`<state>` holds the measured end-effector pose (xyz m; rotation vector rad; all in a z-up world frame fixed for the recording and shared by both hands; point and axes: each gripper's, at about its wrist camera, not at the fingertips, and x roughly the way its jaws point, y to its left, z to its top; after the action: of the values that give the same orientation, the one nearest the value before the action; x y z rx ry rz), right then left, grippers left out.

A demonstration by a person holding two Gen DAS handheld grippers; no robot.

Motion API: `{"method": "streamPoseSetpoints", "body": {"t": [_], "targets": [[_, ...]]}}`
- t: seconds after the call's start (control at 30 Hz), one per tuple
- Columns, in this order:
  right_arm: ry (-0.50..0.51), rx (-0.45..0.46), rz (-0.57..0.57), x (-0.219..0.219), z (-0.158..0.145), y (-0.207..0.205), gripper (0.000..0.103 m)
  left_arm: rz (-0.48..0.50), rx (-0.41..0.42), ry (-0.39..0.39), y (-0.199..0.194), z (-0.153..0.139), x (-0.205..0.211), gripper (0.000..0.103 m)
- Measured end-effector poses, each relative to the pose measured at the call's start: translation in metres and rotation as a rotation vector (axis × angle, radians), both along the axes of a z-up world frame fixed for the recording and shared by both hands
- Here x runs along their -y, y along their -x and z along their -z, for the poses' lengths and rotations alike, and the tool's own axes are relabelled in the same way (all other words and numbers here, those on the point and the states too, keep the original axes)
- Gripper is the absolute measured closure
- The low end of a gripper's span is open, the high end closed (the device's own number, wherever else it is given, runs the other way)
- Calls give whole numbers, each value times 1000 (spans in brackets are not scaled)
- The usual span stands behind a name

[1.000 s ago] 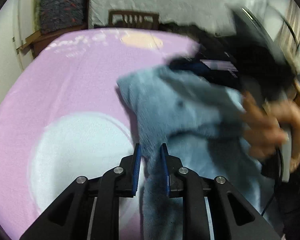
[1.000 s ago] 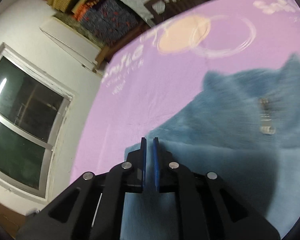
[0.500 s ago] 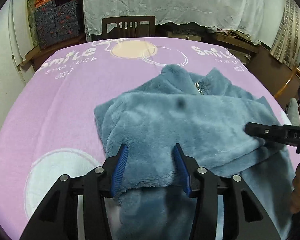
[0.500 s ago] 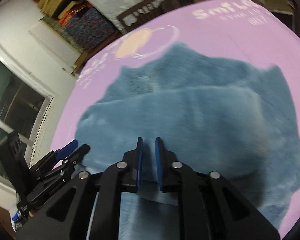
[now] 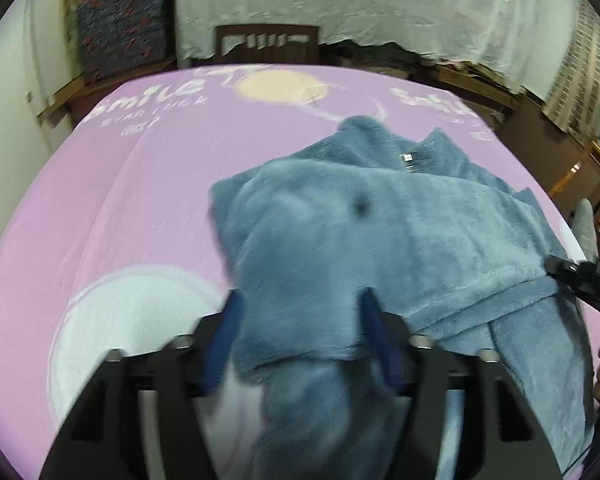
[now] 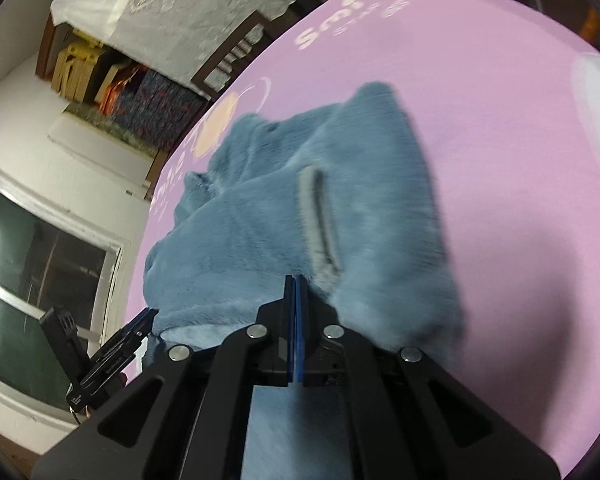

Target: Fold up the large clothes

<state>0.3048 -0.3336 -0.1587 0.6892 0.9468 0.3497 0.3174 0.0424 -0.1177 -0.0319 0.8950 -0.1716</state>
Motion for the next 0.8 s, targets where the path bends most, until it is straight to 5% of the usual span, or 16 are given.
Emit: {"method": "streamPoseSetpoints", "body": {"t": [0.1,0.2,0.5,0.8], "targets": [[56,24,48,14,-13,22,95,-26,-25,70,15,-6,-21,31],[67,60,55,25,-29,48,73,-29,-4,70,38,-16,-35,32],[138,62,-2,28,-33,102,66,47,-42,114,71,-14,-34,32],[58,-15,-14,38,0,119,65,106,-117,169,94,8,-31,39]]}}
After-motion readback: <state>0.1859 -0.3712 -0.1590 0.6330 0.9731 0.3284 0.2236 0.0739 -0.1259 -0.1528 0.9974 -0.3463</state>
